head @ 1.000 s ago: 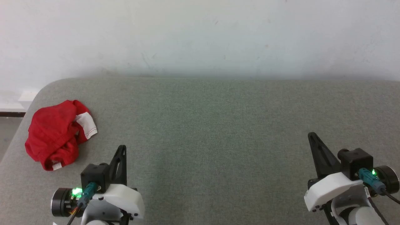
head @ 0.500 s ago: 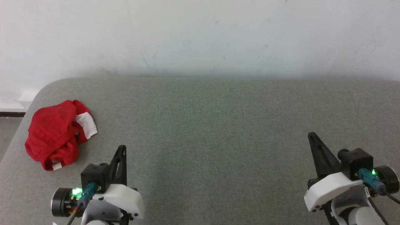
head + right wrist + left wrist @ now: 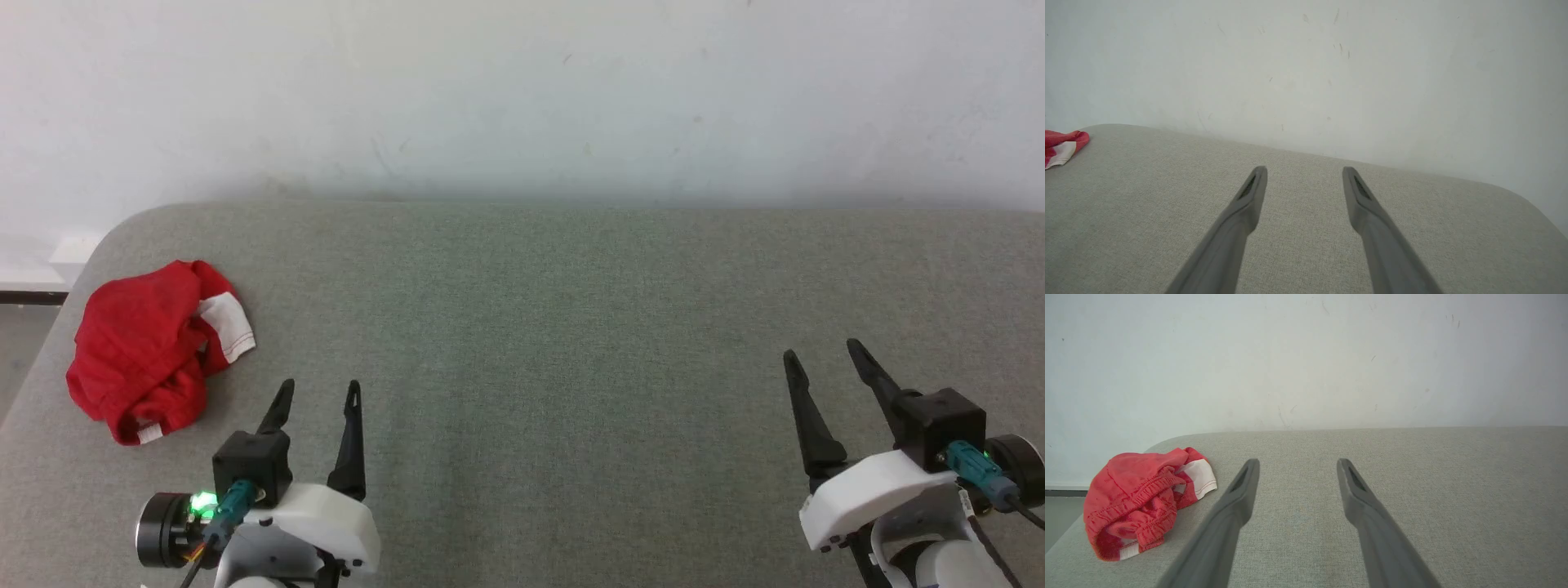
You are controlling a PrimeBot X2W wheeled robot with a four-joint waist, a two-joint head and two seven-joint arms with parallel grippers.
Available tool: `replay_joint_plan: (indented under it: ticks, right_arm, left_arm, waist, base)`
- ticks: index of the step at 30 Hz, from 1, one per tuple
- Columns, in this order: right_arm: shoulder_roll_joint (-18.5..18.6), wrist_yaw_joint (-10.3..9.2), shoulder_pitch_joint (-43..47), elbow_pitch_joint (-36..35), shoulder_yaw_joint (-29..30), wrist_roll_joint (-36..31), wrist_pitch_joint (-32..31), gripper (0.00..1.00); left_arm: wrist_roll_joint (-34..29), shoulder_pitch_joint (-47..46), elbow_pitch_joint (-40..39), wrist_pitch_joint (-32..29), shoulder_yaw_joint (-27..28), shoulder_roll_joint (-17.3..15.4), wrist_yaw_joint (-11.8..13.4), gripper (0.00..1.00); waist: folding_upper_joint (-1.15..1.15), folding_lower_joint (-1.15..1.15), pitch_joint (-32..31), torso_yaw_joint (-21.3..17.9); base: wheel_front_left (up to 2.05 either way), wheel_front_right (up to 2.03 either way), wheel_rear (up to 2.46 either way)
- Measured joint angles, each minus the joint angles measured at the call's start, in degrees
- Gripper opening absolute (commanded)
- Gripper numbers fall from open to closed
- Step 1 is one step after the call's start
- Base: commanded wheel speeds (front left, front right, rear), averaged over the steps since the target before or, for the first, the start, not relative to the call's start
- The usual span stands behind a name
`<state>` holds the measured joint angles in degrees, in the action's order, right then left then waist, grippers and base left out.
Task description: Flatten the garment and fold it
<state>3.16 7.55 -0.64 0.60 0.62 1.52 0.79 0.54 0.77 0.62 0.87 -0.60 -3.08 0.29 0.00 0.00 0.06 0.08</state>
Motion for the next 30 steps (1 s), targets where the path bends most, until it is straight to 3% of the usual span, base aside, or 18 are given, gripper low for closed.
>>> replay_joint_plan:
  ticks: [14,30]
  right_arm:
    - [-0.01,0.00,0.70,0.15,0.07,0.60,1.80,1.00]
    - [-0.01,0.00,2.03,0.96,-0.38,3.11,3.55,1.00]
  left_arm:
    - [0.94,0.43,0.08,1.59,-0.48,0.00,0.79,1.00]
    - [1.08,1.87,-0.26,3.39,-0.49,0.00,0.85,1.00]
  waist:
    - [-0.01,0.00,-0.70,1.94]
    - [-0.01,0.00,-1.87,7.57]
  base:
    - [0.00,0.00,0.00]
    - [0.00,0.00,0.00]
